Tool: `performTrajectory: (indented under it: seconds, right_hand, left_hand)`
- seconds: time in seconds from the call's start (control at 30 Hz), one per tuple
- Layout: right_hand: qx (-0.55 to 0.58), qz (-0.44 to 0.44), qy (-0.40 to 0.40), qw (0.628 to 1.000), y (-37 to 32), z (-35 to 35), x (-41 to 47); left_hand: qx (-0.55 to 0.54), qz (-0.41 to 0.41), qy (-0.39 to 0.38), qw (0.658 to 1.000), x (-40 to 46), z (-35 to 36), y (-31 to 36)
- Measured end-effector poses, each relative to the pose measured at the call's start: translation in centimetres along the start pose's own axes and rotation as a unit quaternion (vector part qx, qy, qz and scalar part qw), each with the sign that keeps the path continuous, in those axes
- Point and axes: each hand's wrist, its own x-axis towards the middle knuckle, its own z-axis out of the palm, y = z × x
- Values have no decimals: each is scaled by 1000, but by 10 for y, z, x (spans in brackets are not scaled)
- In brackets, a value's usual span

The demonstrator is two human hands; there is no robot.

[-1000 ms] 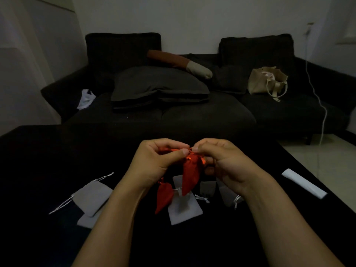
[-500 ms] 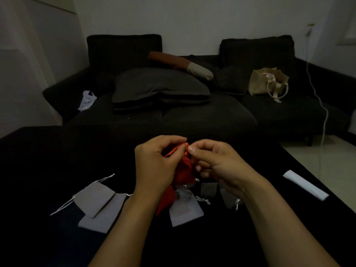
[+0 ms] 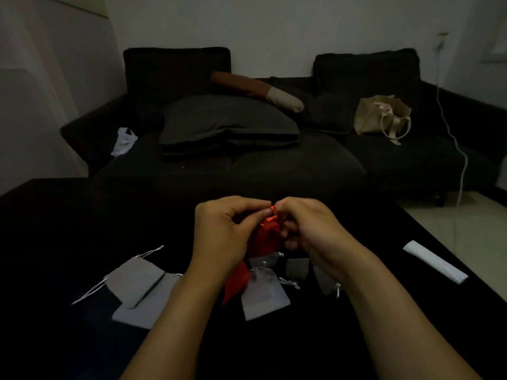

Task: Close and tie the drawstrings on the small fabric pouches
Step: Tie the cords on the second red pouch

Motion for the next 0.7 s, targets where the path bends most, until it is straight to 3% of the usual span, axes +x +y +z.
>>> performTrajectory:
  seconds: [0.13, 0.3, 0.37, 0.53, 0.6, 0.7]
  right_hand:
    - [-50, -12, -23, 998, 6, 3, 1]
    - [-219, -173, 41, 959, 15, -3, 4]
    - [-246, -193, 68, 947, 16, -4, 4]
    - [-3, -68, 43, 997, 7, -1, 7]
    - [106, -39, 48, 992, 3, 0, 6]
    - [285, 2, 37, 958, -1, -5, 3]
  left_hand:
    - [7, -5, -19, 1000, -1, 0, -1]
    - [-8, -41, -25, 999, 0, -2, -2]
    - [-18, -63, -26, 998, 0, -4, -3]
    - [5, -45, -8, 999, 1, -7, -10]
    - [8, -44, -9, 999, 3, -10, -11]
    - [-22, -89, -56, 994, 3, -14, -9]
